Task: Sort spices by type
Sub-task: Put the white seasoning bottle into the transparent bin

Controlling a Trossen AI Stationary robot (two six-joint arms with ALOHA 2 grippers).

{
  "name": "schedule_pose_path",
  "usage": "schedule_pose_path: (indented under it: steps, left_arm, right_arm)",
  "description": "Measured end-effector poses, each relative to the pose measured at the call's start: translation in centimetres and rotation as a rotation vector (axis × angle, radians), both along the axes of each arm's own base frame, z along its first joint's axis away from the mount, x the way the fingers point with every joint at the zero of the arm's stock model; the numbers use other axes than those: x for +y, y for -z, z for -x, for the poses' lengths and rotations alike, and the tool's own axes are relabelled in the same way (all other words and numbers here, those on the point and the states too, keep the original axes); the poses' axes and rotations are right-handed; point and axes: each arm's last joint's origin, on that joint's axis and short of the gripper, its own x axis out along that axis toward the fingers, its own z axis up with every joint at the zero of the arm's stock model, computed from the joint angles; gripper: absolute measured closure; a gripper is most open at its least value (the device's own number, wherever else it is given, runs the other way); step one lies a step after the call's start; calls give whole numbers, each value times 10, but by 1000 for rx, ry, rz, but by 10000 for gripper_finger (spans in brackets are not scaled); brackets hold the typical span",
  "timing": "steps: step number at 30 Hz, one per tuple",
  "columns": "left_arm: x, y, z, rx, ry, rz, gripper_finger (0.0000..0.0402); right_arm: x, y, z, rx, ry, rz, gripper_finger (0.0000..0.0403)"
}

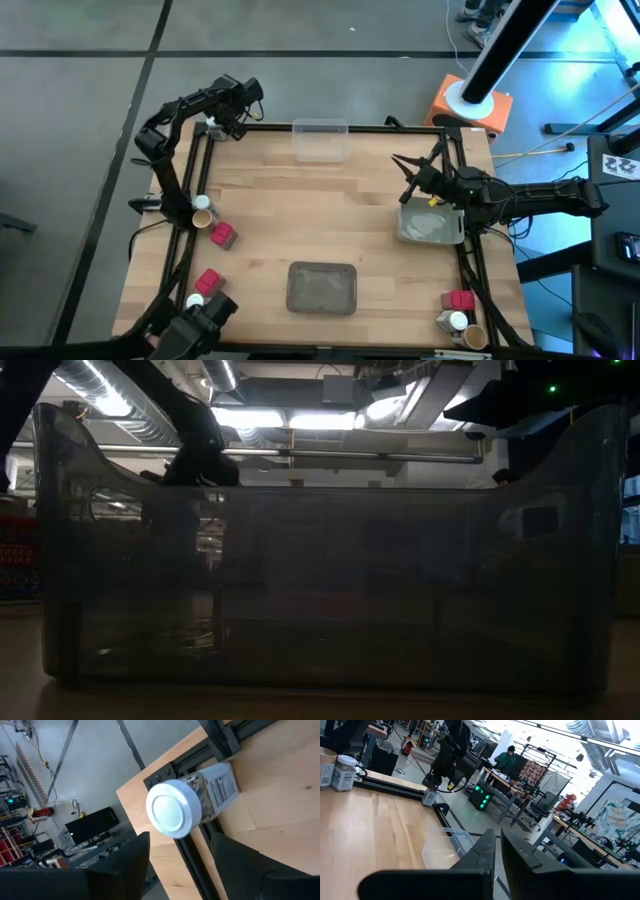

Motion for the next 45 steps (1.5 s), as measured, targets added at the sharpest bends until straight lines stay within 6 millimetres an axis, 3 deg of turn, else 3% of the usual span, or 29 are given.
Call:
schedule_pose_path:
  steps: [10,21,33,45]
  left_arm:
    - [13,12,1,-6,-2,-12,222]
    - [13,18,-1,-13,21,47,229]
    - [-3,17,-17,17,105,117,246]
    - [-31,15,-48,-12,194,140,247]
  right_arm:
    - [0,0,0,3,0,-1,370]
    - [0,0,0,3,-2,-1,370]
    - [0,0,0,4,-3,2,370]
    - [0,0,0,5,-3,2,370]
